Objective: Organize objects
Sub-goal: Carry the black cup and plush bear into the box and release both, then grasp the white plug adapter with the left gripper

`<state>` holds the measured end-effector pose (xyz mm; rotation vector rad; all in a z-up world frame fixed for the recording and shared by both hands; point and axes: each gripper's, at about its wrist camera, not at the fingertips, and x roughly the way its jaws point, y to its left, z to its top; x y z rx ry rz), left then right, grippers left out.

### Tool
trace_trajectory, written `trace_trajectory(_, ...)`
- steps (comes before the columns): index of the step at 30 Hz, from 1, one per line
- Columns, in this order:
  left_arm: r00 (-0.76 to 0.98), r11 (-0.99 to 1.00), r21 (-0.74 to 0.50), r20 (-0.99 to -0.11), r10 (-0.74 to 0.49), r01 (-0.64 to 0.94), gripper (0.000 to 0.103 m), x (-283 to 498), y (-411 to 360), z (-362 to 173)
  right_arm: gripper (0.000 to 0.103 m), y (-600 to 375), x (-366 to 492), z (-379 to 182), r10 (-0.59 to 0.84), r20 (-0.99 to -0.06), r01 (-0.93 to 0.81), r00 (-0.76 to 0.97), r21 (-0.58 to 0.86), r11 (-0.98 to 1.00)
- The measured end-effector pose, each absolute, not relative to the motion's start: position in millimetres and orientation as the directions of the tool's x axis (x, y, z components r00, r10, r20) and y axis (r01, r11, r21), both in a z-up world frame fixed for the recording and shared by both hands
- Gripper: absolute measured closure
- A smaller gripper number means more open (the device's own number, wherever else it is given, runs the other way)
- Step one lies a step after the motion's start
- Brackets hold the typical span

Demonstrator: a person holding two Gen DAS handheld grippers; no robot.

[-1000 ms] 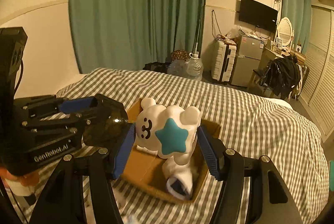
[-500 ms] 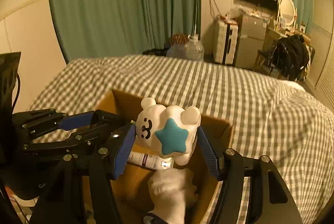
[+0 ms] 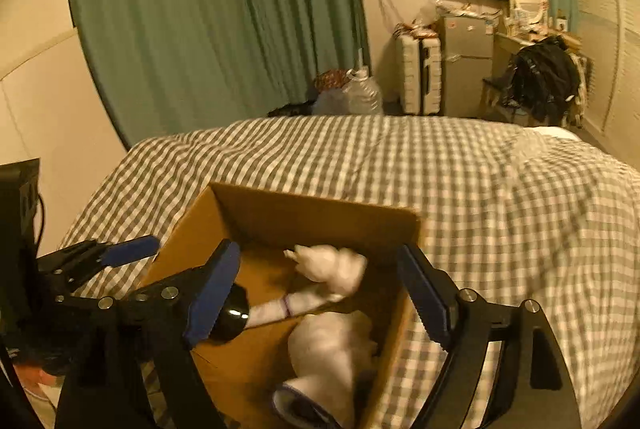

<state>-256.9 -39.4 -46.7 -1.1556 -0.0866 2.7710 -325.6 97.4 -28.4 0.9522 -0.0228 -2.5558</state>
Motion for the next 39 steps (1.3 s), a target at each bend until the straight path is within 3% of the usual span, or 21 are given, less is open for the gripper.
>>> trace_trajectory(15,-0.772,-0.997,-0.071,-0.635,0.040,0.007,0.018,-145.5,-55.9,-4.4,0.021,116.3,-203.2,35.3,-0.362,-0.546,0.395,-0.755,0.062,-0.917)
trace_trajectory(22,-0.761,-0.996,-0.082,-0.648,0.035,0.024,0.018,-107.3,-57.1,-17.1,0.021,119.2,-149.8,47.6,-0.381,-0.510,0.419,-0.771,0.043,-0.907)
trace_trajectory(31,-0.709,-1.000,0.025,-0.705,-0.019,0.003,0.018,-76.8,-34.6,-82.6,0.021,117.2,-119.2,-4.9,-0.351,-0.568,0.422,-0.744,0.007,-0.906)
trace_trajectory(39,-0.626,-0.999,-0.010,-0.779,0.030,-0.035,0.018,-66.1,-30.2,-130.3,0.021,118.3,-122.8,-80.1,-0.310,-0.659,0.404,-0.686,0.011,-0.915)
